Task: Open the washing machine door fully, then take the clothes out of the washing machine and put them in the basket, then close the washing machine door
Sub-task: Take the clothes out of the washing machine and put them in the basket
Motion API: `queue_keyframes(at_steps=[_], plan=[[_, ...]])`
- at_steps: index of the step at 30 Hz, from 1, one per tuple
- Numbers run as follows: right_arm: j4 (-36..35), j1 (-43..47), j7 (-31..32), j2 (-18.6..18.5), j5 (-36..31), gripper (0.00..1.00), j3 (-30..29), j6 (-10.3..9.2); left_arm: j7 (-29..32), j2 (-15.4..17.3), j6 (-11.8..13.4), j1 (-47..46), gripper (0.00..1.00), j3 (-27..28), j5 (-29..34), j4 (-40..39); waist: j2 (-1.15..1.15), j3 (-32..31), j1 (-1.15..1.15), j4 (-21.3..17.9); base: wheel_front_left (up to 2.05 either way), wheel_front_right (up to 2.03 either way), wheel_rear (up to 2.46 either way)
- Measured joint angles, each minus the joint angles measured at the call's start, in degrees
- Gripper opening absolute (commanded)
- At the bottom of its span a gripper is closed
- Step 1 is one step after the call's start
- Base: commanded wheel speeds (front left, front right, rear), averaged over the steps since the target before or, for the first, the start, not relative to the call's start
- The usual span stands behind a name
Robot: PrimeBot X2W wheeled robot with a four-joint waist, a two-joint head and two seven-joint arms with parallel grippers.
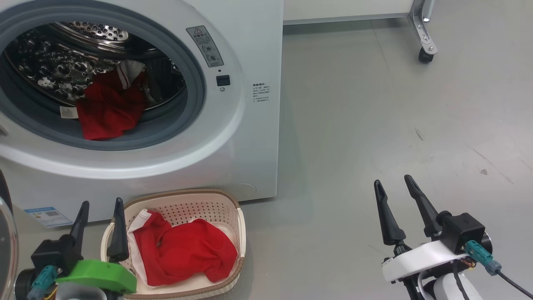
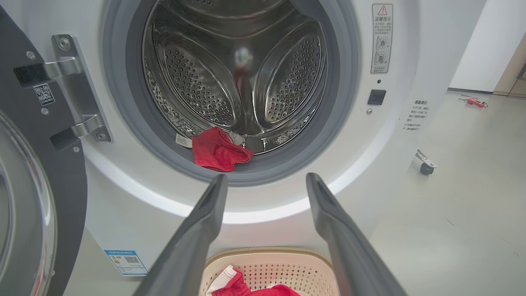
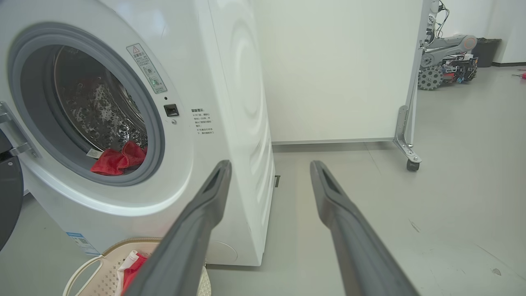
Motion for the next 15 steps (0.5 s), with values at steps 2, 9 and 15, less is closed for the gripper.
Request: queue_keyframes(at_steps=[2, 9, 15], plan=[[-0.05, 0.22, 0.0, 0.0, 0.0, 1.0, 0.0, 0.32, 0.0, -0.07, 0.0, 1.06, 1.0, -0.04, 0.04, -0.52, 0.0, -0.23, 0.0, -0.17, 0.0, 0.0, 0.0], [-0.07, 0.87, 0.0, 0.0, 0.0, 1.0, 0.07, 0.38, 0.01, -0.26, 0.0, 2.19, 1.0, -0.07, 0.51, -2.15, 0.0, -0.51, 0.0, -0.64, 0.0, 0.0, 0.0], [-0.21, 0.88, 0.0, 0.0, -0.01, 1.0, 0.05, 0.4, 0.0, -0.36, -0.01, 2.78, 1.0, -0.18, 0.49, -3.53, 0.0, -0.56, 0.0, -1.06, 0.0, 0.0, 0.0]])
